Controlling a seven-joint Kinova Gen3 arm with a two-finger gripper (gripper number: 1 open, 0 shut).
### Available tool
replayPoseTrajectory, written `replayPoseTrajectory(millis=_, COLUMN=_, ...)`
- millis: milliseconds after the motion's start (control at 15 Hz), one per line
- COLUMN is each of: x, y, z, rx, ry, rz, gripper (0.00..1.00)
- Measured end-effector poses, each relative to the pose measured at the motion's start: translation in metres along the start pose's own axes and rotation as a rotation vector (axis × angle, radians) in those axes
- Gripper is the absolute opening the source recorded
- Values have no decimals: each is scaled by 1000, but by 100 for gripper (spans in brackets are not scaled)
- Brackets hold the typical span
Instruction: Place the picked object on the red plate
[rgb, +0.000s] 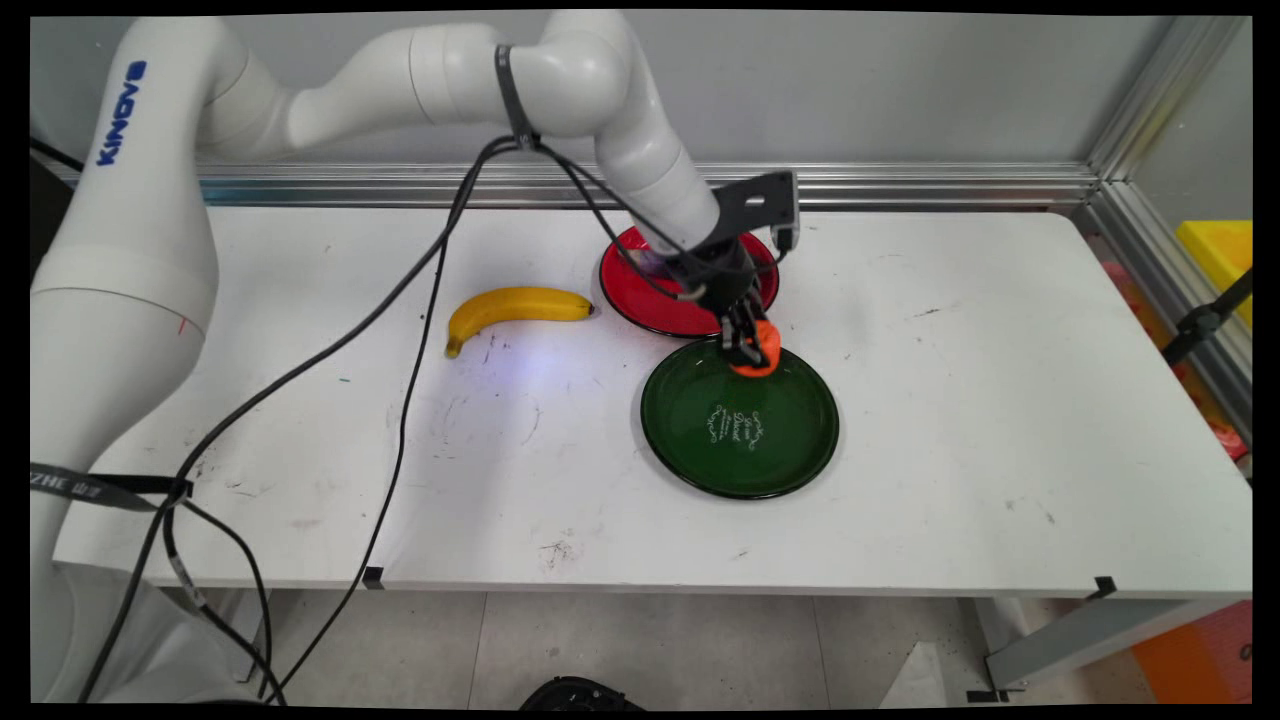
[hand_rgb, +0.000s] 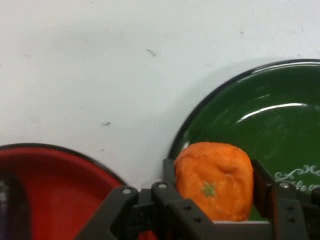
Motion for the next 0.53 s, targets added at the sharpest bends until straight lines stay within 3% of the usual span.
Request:
replayPoseTrajectory(millis=267, x=2, y=-23, z=-23, rx=41, ry=-18, rz=9, gripper=0)
replayPoseTrajectory(millis=533, x=-12, y=-45, z=-41, rx=80, ry=-50, rz=9, gripper=0)
